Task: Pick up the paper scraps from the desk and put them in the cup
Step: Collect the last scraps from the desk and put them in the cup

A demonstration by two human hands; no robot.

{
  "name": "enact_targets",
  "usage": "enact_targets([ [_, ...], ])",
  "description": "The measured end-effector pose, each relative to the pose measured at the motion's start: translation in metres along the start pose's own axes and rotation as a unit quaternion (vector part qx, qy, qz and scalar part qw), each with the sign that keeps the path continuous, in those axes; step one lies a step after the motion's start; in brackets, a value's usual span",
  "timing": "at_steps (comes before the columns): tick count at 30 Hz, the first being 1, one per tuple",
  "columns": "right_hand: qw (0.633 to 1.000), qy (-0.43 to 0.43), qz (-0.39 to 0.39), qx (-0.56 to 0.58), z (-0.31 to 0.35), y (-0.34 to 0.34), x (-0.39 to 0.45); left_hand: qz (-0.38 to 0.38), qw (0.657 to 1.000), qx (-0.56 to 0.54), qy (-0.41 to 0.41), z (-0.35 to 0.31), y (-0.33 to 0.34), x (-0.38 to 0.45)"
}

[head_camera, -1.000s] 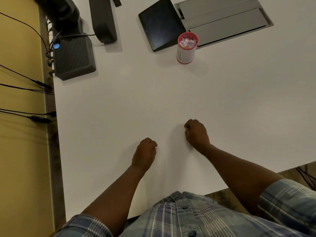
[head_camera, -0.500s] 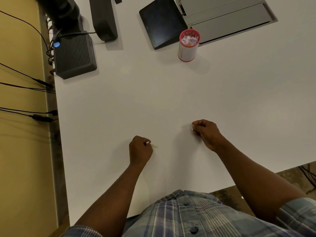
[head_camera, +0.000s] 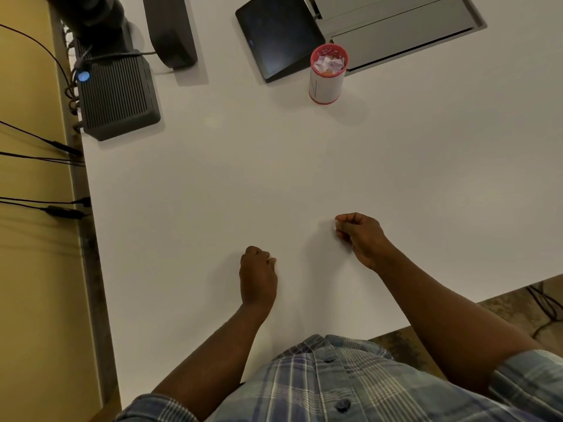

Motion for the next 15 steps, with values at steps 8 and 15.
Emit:
enact_targets([
  [8, 1.0, -0.003, -0.004, -0.018, 0.0, 0.003, 0.0, -0.014, 0.999, 0.039, 0.0, -0.004, 0.004, 0.003],
  [15, 1.0, 0.01, -0.003, 0.008, 0.004, 0.007, 0.001, 0.072, 0.997, -0.006, 0.001, -0.009, 0.001, 0.026],
])
Point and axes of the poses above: each hand's wrist, its own x-axis towards the middle knuckle, its own y-axis out of the palm, z = x × y, the point moved 3 cm from there along x, towards the middle knuckle, and after that the axes turned 1 degree about -y, right-handed, at the moved point
